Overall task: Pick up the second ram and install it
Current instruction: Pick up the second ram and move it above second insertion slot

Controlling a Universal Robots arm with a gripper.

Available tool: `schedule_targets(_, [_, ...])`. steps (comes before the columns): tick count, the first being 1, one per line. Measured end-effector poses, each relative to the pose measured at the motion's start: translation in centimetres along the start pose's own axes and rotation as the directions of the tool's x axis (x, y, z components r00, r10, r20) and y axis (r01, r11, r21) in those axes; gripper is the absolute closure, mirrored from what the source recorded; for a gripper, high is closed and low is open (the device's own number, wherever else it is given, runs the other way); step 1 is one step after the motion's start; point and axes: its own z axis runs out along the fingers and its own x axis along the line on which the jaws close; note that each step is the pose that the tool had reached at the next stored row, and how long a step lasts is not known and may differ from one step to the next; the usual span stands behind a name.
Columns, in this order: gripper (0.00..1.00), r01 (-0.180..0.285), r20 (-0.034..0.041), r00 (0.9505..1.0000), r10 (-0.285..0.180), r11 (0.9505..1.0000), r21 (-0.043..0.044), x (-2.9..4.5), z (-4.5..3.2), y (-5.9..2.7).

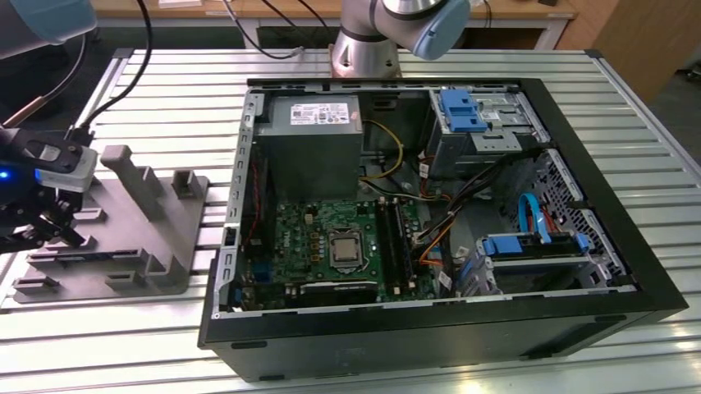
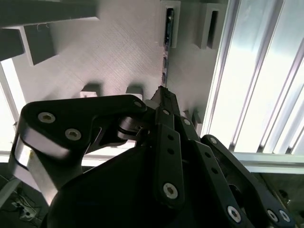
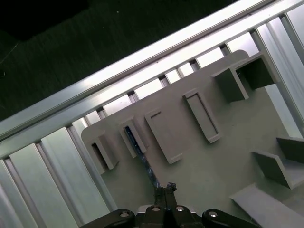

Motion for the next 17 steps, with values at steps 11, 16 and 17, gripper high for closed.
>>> schedule_targets(11, [0.9, 0.092, 0.0009, 0.9957, -0.092, 0.9957, -0.0026, 0.0, 0.02, 0.0])
schedule_targets(16, [0.9, 0.129, 0.0013, 0.9916, -0.129, 0.9916, -0.0036, 0.0, 0.02, 0.0])
schedule_targets(17, [0.9, 0.136, 0.0014, 0.9907, -0.136, 0.9907, -0.0038, 0.0, 0.03, 0.0])
